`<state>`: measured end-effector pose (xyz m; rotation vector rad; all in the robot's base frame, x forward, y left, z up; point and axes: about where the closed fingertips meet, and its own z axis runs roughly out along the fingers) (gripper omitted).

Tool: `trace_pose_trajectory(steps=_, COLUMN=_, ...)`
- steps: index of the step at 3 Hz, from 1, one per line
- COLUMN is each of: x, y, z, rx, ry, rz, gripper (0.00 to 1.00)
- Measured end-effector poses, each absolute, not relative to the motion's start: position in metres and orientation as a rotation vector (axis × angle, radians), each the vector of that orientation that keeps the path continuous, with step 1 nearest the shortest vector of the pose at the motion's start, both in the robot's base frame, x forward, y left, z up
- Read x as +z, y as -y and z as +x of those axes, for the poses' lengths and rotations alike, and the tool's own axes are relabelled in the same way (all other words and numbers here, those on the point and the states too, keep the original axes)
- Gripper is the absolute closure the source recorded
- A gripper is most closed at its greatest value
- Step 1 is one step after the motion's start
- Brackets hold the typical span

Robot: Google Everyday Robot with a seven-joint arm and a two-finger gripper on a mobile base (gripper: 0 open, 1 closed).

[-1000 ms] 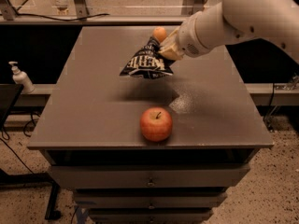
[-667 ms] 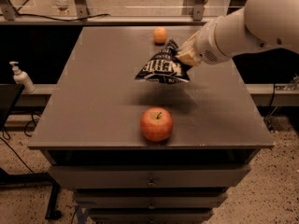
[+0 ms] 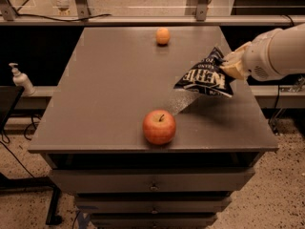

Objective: Move blue chip bag near apple

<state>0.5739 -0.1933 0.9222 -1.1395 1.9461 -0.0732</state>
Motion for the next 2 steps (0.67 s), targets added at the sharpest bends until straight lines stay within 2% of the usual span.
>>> trace_pose_trajectory(steps=1, x=0.922, y=0.233, z=0.549, rx=-0.136, ry=-1.988, rz=-1.086, gripper=1.00)
trace_pose_trajectory(steps=2, x=0.916, y=0.243, z=0.528, rx=-0.162, ry=-2.035, rz=-1.027, gripper=1.00)
